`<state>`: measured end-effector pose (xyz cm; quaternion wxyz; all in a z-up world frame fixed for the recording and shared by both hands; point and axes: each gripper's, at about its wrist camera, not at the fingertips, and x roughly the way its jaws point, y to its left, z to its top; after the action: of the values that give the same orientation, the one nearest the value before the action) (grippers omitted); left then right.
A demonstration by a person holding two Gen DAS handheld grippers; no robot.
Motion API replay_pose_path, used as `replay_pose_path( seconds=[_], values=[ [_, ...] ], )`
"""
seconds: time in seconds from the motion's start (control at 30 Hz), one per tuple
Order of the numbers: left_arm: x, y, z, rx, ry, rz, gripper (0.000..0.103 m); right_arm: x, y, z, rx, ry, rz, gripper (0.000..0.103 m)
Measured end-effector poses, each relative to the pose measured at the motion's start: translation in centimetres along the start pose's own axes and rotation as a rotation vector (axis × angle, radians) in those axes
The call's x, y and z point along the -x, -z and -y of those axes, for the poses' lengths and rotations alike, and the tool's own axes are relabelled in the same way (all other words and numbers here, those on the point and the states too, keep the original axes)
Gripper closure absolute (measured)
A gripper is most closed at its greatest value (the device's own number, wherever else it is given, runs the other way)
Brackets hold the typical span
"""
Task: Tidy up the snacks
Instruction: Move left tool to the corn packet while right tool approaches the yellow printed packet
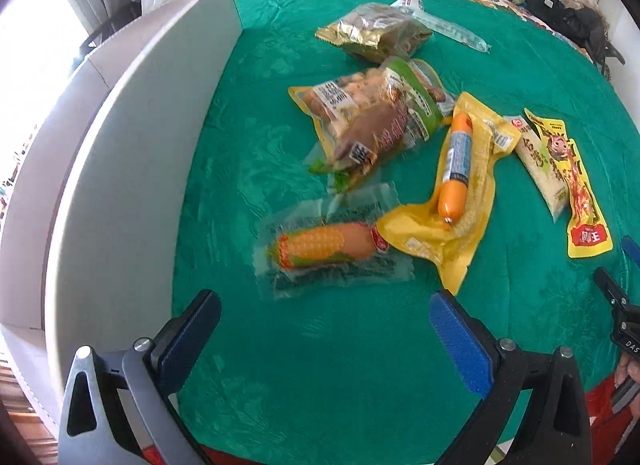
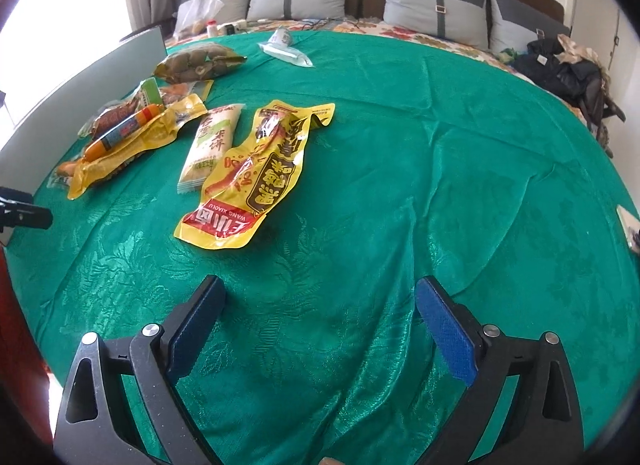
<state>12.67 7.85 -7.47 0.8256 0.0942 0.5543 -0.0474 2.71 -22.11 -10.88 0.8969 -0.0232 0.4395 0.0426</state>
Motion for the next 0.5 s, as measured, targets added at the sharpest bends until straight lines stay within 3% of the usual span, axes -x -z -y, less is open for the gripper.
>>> replay_pose_path(
  seconds=[0.1, 0.2, 0.37, 0.43, 0.5],
  values=[
    [-0.4, -2.3, -0.3, -0.049, -0.006, 0.035, 0.000, -0.1, 0.0, -0.2, 0.001, 0.001, 0.006, 0.005],
    [-3.3, -3.2, -0.3, -0.068, 0.045, -0.041, 0.000, 0.0, 0.1, -0.2, 0.000, 0.003, 0.014, 0.005],
    [-4.3, -2.4, -1.6, -0.016, 0.262, -0.138, 0.001, 0.0, 0.3, -0.2, 0.000, 0.003, 0.022, 0.005],
    [-3.6, -0.9, -1.0, -0.100, 0.285, -0.163, 0.001, 0.0, 0.3, -0.2, 0.000, 0.003, 0.024, 0.005],
    [-2.8, 0.8, 0.1, -0.224, 0.262, -0.174, 0.001, 0.0, 0.3, -0.2, 0.000, 0.004, 0.024, 0.005]
  ],
)
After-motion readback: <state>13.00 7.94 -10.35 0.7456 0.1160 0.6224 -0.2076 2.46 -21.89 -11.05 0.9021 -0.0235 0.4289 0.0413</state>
